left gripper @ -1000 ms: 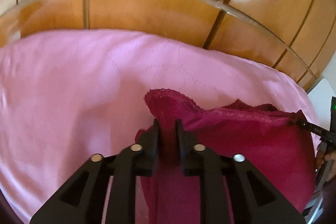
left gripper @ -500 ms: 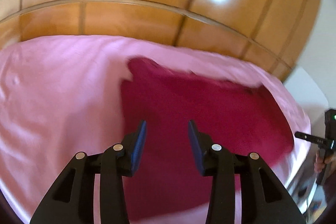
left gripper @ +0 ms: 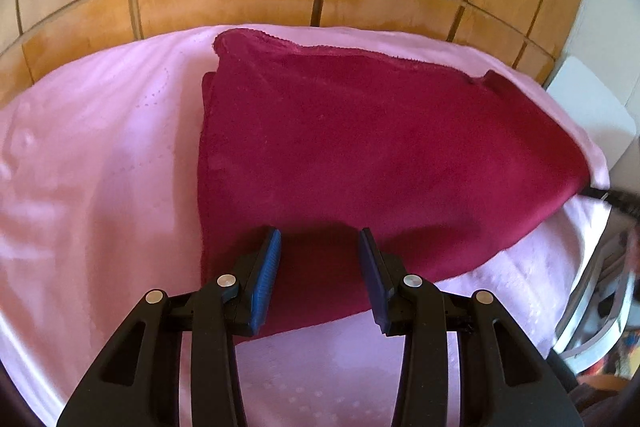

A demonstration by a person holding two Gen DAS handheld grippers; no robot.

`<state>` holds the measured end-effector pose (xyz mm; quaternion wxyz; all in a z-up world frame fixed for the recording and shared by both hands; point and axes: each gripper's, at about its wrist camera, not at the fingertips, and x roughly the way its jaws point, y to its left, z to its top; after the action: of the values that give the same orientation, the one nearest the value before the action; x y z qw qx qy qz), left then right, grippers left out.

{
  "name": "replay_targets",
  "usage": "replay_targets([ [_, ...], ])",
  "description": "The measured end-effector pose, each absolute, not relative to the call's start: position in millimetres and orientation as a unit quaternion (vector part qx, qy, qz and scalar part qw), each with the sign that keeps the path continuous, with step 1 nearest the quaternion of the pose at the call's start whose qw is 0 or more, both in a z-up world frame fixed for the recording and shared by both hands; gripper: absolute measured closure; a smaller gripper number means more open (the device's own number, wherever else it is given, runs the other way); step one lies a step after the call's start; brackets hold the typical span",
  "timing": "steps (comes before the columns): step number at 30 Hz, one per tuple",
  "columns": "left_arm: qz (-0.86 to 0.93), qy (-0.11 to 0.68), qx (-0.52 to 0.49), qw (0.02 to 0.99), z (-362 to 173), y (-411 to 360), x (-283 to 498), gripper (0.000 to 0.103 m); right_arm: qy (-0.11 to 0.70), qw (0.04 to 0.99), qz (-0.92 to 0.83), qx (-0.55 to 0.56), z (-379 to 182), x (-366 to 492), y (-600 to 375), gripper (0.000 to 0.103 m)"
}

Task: Fold small clothes
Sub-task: 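Fold the held edge over the bundle with both tools and release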

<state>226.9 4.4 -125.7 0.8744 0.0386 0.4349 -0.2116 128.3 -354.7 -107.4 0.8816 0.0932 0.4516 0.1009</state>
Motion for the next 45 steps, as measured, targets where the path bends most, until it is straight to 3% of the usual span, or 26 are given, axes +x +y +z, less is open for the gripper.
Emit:
replay_targets([
  [8, -0.229, 0.436, 0.056, 0.869, -118, 21, 222, 0.064, 0.507, 0.855, 0.085, 0.068, -151, 136, -364, 0.095],
  [13, -0.228, 0.439, -0.034, 0.868, -110, 74, 217, 0.063, 0.515, 0.854, 0.041, 0.058, -144, 124, -382, 0.095],
  [16, -0.212, 0.438, -0.088, 0.869, -110, 104, 217, 0.054, 0.498, 0.864, 0.018, 0.071, -124, 117, -393, 0.094],
  [18, -0.214, 0.439, -0.13, 0.863, -111, 118, 219, 0.053, 0.491, 0.868, 0.024, 0.073, -119, 118, -388, 0.091],
  [22, -0.227, 0.435, -0.186, 0.851, -114, 124, 220, 0.036, 0.444, 0.888, 0.093, 0.071, -94, 140, -329, 0.072],
  [29, -0.258, 0.437, -0.175, 0.844, -123, 100, 220, 0.034, 0.451, 0.879, 0.146, 0.043, -113, 173, -265, 0.058],
  [30, -0.262, 0.442, -0.174, 0.84, -127, 99, 222, 0.036, 0.453, 0.879, 0.144, 0.043, -117, 177, -263, 0.056],
  [31, -0.267, 0.447, -0.174, 0.836, -131, 98, 223, 0.058, 0.458, 0.877, 0.14, 0.047, -122, 179, -263, 0.056],
  [33, -0.259, 0.454, -0.154, 0.838, -137, 95, 225, 0.089, 0.465, 0.874, 0.134, 0.048, -131, 180, -267, 0.056],
  [34, -0.257, 0.453, -0.154, 0.84, -137, 97, 223, 0.095, 0.469, 0.872, 0.132, 0.043, -137, 179, -269, 0.056],
  [42, -0.244, 0.468, -0.148, 0.836, -141, 105, 222, 0.095, 0.455, 0.88, 0.127, 0.041, -150, 175, -272, 0.053],
  [44, -0.252, 0.448, -0.167, 0.841, -127, 109, 229, 0.079, 0.455, 0.879, 0.131, 0.049, -146, 174, -275, 0.052],
  [45, -0.25, 0.435, -0.175, 0.847, -120, 113, 236, 0.066, 0.456, 0.879, 0.132, 0.053, -146, 175, -275, 0.05],
])
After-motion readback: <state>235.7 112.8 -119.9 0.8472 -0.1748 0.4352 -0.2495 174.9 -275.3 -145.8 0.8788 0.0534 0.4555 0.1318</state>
